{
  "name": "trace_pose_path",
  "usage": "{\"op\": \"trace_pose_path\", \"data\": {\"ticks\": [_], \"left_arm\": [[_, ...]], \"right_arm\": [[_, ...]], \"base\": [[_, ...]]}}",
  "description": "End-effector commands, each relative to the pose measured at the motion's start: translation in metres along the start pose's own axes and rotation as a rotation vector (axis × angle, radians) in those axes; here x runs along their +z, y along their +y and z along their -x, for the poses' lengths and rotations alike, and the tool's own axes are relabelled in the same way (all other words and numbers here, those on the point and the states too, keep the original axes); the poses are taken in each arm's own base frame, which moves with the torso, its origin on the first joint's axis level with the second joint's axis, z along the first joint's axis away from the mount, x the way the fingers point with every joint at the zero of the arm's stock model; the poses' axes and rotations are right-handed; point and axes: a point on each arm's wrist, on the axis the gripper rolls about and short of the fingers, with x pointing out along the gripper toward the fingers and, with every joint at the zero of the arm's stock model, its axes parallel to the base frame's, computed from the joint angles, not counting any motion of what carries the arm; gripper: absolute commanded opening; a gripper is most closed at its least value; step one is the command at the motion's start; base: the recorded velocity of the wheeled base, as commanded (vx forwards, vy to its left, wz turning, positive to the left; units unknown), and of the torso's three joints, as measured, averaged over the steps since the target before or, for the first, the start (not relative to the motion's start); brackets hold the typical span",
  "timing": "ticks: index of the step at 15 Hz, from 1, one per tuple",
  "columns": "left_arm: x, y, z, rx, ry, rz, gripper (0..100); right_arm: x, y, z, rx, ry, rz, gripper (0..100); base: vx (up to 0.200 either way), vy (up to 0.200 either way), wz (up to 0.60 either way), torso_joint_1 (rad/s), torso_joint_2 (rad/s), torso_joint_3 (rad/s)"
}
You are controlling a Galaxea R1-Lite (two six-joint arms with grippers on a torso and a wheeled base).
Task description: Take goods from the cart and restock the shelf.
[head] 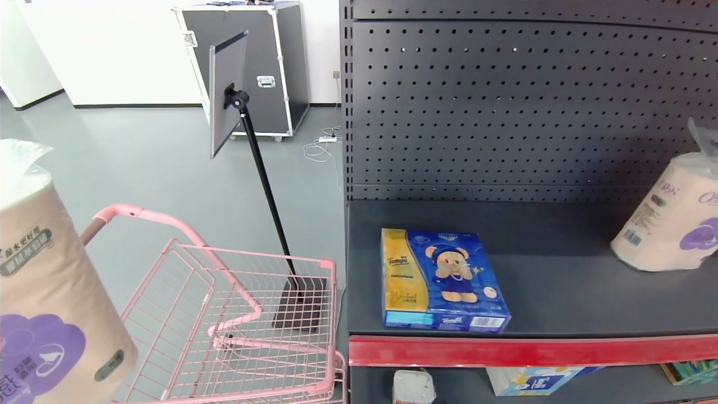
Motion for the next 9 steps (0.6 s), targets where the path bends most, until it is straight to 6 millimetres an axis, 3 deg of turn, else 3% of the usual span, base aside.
{"op": "trace_pose_path", "data": {"ticks": [1,9], "left_arm": [[0.0,0.0,-0.0005,0.001,0.002,0.001,0],[0.0001,0.0,-0.0001,0.001,-0.001,-0.001,0]], "right_arm": [[0.0,0.0,-0.0001,0.0,0.001,0.001,100],[0.0,0.0,-0.0001,0.0,0.001,0.001,100]], "base": [[0.0,-0.2,0.0,0.002,0.0,0.002],[0.0,-0.2,0.0,0.004,0.0,0.002]]}}
